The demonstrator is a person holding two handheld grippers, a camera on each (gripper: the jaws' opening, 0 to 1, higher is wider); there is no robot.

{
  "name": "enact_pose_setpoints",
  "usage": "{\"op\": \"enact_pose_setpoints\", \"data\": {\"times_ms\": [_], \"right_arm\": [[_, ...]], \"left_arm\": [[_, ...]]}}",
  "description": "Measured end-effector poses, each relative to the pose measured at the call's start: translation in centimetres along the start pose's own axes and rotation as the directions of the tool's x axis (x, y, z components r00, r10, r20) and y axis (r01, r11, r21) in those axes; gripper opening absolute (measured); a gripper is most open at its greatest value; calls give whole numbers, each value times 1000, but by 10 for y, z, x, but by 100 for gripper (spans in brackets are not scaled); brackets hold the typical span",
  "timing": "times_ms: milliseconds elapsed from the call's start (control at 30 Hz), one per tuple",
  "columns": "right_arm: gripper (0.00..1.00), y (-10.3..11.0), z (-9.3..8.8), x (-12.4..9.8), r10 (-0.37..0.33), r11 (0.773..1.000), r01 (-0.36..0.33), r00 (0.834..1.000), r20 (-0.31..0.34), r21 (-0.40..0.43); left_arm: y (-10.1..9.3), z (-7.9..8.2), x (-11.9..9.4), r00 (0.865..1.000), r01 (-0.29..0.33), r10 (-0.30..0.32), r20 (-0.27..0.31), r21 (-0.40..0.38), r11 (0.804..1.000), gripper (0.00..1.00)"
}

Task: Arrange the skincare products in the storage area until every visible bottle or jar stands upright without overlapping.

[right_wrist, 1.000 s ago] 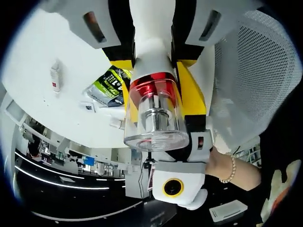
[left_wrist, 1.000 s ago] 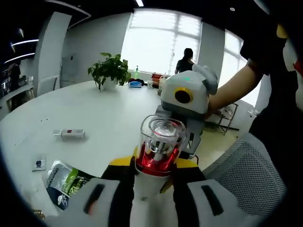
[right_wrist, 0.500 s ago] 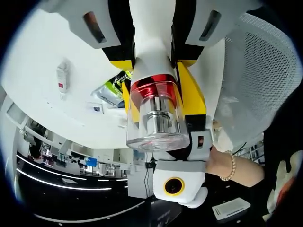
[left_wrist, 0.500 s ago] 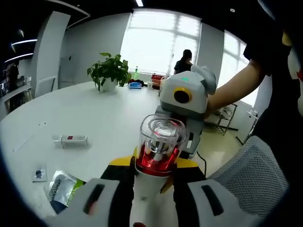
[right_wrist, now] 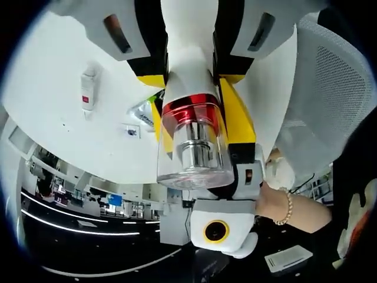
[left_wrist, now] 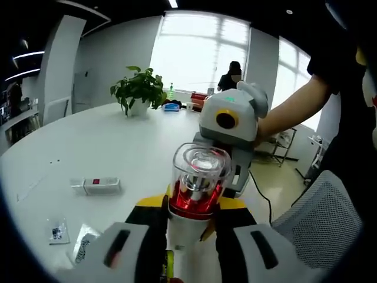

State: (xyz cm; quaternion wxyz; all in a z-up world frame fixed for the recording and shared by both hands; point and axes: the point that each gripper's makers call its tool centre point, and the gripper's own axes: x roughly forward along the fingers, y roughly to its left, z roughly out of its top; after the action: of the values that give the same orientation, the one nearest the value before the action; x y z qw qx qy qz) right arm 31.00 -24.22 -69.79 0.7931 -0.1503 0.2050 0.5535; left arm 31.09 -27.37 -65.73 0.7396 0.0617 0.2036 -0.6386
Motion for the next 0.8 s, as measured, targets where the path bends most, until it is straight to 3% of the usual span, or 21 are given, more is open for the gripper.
{"op": "enact_pose_setpoints", "data": {"times_ms": [300,800], "right_arm": [[28,-17,1,2,19,1000,-19,1000,2,-8],[30,-19,-4,2,2,999,-1,1000,-17,48]], "left_arm": [[10,6,4,1000,-12,12,10,-3,1000,24],[12,6,3,1000,-23,23,2,-40,999,27]]}}
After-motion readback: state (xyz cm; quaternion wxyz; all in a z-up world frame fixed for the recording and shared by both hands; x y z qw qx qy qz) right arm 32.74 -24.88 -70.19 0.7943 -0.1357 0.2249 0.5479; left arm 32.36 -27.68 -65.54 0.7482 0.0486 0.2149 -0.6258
